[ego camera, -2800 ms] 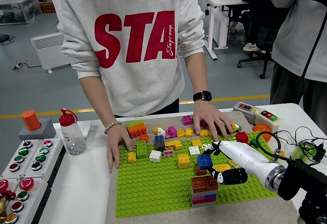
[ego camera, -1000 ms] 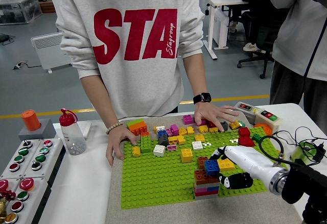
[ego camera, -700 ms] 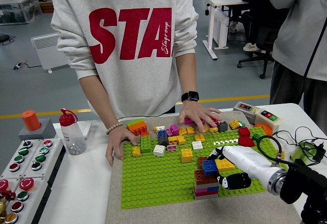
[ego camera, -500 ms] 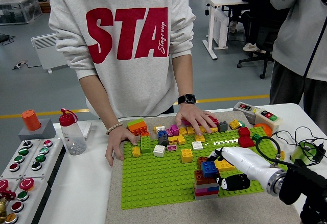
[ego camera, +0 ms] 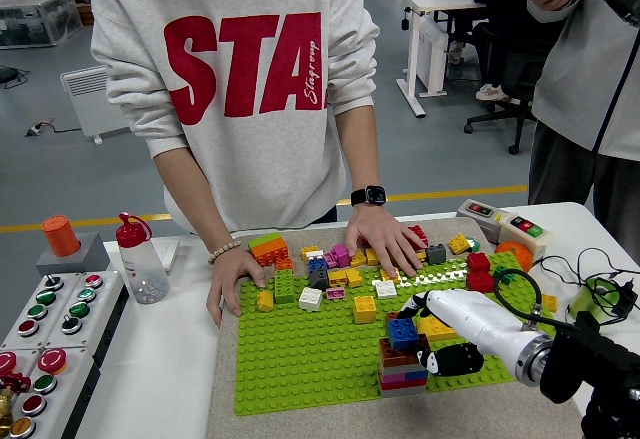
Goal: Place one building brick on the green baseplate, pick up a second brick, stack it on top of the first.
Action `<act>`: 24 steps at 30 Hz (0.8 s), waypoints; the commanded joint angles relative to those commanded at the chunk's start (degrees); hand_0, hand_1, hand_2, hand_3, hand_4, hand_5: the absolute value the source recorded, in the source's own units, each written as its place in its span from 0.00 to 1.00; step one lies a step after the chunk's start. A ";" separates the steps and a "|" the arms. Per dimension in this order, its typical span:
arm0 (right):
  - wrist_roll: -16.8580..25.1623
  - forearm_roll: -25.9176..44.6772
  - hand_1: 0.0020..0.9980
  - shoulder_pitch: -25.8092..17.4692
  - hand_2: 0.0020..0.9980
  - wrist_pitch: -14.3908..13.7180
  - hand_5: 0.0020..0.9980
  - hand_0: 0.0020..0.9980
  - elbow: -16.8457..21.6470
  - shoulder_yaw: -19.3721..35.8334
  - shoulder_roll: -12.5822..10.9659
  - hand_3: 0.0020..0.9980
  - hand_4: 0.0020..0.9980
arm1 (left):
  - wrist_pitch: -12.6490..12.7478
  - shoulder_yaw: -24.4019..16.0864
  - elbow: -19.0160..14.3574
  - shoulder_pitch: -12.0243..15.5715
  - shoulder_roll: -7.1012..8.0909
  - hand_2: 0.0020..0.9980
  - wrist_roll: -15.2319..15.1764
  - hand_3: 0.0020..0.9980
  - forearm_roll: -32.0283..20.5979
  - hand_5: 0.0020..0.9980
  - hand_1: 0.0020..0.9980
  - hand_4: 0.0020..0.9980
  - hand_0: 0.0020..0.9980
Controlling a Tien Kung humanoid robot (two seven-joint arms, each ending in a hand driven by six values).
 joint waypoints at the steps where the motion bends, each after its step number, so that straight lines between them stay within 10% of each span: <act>1: 0.01 -0.03 0.76 0.03 0.76 0.02 0.18 0.89 0.00 -0.09 -0.03 0.57 0.48 | 0.00 0.00 0.00 0.00 0.00 0.70 0.00 0.57 0.00 1.00 0.68 0.30 0.66; 24: 0.55 0.26 0.76 0.42 0.76 0.36 0.18 0.89 0.00 -1.44 -0.58 0.57 0.48 | 0.05 0.13 0.00 -0.05 -0.02 0.70 0.02 0.58 -0.09 1.00 0.68 0.30 0.66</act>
